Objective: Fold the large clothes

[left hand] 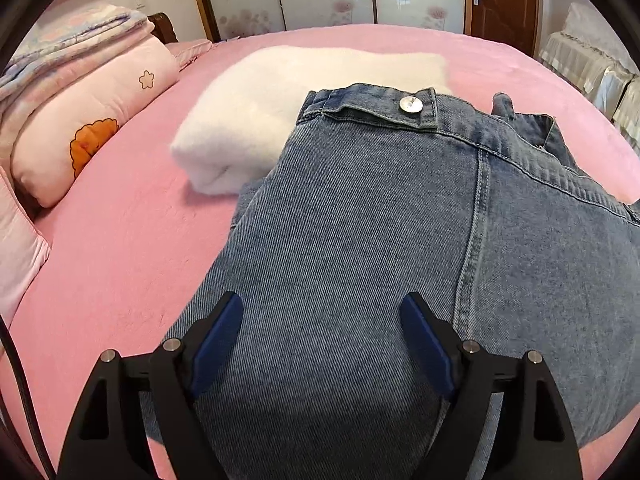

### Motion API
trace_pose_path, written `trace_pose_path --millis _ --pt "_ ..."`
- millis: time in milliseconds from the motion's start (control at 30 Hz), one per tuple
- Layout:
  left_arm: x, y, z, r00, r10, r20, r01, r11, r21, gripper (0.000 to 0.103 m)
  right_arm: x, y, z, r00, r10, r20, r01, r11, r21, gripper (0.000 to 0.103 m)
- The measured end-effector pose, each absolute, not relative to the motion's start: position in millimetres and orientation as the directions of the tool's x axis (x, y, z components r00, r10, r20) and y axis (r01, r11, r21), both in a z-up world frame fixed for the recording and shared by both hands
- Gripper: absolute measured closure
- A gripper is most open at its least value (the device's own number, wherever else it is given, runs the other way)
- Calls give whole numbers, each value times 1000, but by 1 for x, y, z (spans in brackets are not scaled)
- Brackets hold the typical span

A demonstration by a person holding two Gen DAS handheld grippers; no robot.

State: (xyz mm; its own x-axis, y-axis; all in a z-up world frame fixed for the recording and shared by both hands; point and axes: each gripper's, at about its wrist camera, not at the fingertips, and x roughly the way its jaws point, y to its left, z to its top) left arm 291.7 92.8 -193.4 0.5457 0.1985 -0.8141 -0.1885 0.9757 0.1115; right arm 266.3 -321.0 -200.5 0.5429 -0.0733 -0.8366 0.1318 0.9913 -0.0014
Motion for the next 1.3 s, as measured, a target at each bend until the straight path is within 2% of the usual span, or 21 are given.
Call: trace_pose_path --millis 200,500,833,967,1167,1300 --pt "284 86 -172 554 190 -810 -160 980 120 22 256 -321 -183 528 -11 -849 135 988 71 89" --pt "256 50 -135 579 68 -812 -97 995 14 22 235 -273 -141 579 114 -807 12 989 148 88" --pt "221 4 -104 602 -12 -799 -27 999 -35 22 210 -219 -99 621 233 -748 -129 972 195 86" --pt "201 1 -91 611 -57 -790 -36 994 -100 22 199 -209 -85 644 254 -722 -151 967 206 70" --pt "171 9 -86 613 -128 -780 -70 974 -215 22 181 -198 -73 679 266 -684 -162 963 215 70" --pt "156 25 -108 596 -178 -783 -110 948 -299 22 171 -191 -78 689 283 -668 -145 956 255 70"
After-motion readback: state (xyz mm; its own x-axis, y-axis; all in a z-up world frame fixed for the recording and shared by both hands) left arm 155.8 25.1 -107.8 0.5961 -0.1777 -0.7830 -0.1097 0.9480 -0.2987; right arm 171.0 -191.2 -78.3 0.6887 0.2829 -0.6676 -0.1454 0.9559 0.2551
